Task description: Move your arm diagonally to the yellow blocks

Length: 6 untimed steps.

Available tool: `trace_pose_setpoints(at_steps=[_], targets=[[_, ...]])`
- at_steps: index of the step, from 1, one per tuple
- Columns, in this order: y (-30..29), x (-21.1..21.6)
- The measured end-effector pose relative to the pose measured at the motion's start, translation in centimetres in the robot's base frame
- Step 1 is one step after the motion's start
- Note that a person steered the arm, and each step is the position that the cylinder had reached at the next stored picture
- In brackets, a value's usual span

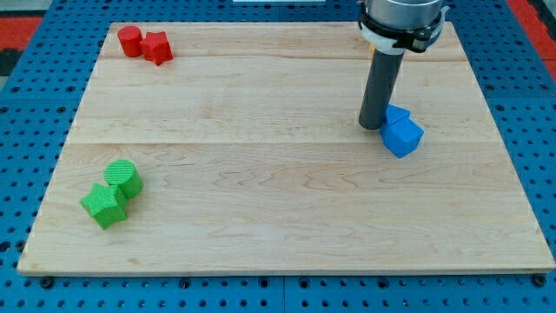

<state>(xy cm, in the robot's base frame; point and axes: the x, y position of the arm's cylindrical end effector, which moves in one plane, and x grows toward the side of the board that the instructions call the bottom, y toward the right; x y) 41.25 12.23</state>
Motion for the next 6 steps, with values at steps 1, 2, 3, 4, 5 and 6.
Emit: trace_pose_setpoints(at_steps=[1, 2, 3, 4, 5, 6], targets=[[-0.6, 0.0], [-1.3, 0.1], [-2.0, -0.6], [-2.0, -4.2], [0.6, -6.3], [4.9, -7.9]])
